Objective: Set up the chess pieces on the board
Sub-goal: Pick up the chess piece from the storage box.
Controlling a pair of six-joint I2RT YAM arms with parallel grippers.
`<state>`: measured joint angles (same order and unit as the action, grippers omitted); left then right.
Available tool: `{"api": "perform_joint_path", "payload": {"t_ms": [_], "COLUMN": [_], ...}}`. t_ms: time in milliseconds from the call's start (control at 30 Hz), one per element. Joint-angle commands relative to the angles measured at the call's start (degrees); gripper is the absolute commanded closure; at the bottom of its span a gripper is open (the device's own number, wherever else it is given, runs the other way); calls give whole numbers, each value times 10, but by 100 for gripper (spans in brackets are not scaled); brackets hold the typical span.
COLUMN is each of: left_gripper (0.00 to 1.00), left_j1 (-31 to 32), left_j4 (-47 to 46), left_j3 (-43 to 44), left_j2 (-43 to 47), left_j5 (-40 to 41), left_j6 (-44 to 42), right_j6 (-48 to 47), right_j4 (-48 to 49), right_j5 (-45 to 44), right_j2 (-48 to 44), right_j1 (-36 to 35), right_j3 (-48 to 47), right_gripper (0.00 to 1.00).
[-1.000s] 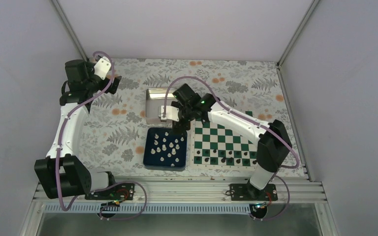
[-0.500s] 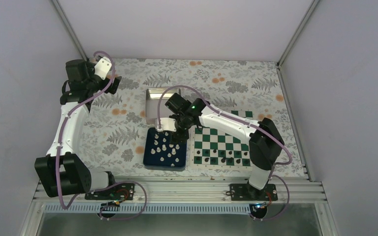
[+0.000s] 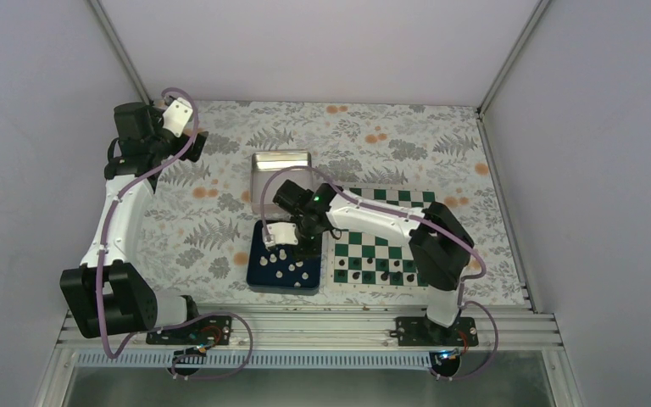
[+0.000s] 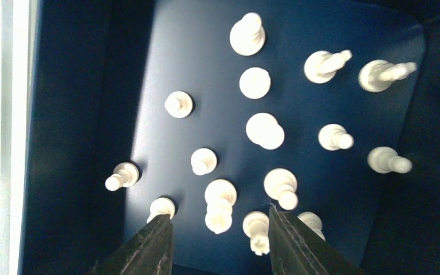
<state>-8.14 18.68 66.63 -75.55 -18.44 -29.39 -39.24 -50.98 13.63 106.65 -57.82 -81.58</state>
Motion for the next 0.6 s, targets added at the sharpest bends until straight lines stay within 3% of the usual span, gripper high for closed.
{"api": "perform_joint_path", "payload": {"t_ms": [0, 267, 567], "left_gripper": [0, 0, 0], "left_j1": [-3, -3, -3], "left_j4": [-14, -14, -11], "left_j3": [2, -4, -7], "left_j2": [-4, -4, -4], "left_j5": [6, 8, 6], "left_j6": [-9, -13, -16], "right_j6": [11, 22, 23], "right_j4": [-7, 5, 19], "right_j5": [-9, -26, -26], "right_j2": [16, 27, 44], "right_j1": [-11, -14, -16], "right_j3": [11, 28, 27], "right_gripper": [58, 58, 67]}}
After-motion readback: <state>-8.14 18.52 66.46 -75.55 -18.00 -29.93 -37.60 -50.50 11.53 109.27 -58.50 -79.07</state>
